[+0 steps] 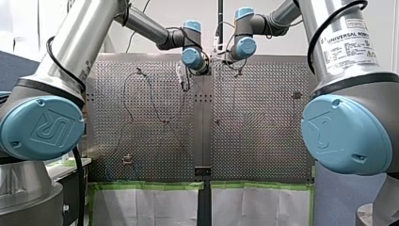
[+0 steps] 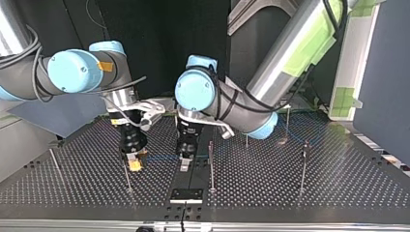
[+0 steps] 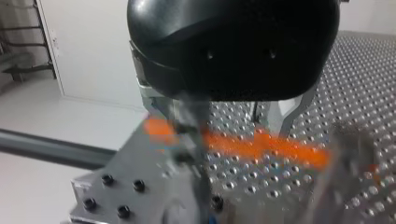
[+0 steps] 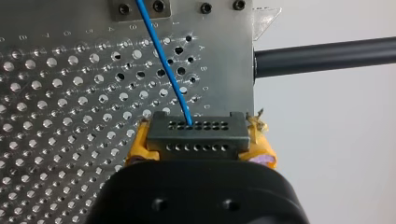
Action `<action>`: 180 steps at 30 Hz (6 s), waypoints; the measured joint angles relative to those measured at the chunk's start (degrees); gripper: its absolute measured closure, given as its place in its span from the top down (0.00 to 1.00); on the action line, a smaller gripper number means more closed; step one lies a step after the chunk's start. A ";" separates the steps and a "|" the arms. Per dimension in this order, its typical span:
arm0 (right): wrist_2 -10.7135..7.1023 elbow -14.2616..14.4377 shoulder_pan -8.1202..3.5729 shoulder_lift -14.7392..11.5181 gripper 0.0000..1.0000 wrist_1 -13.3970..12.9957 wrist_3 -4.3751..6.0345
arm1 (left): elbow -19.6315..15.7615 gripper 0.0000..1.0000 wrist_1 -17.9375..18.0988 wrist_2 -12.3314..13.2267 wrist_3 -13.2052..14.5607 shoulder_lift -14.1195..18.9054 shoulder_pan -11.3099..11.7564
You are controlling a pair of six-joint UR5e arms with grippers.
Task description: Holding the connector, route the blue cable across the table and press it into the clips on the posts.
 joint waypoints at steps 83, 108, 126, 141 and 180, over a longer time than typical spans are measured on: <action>0.73 7.76 0.53 0.14 0.00 -0.74 0.44 | -13.60 0.00 9.97 -6.94 -1.67 1.63 -3.08; 1.62 19.61 0.22 0.23 0.00 -8.18 2.08 | -25.76 0.00 20.11 -3.75 -1.57 -4.45 -2.58; 2.00 26.93 0.62 1.57 0.00 -13.92 3.29 | -26.81 0.00 24.41 1.68 -2.43 -5.86 -0.40; 1.38 26.97 -1.81 6.58 0.00 -17.01 3.48 | -26.11 0.00 26.16 2.41 -2.13 -10.71 -0.65; -3.73 21.12 -8.83 12.52 0.00 -18.35 3.44 | -11.57 0.00 20.83 6.63 -2.18 -18.63 1.46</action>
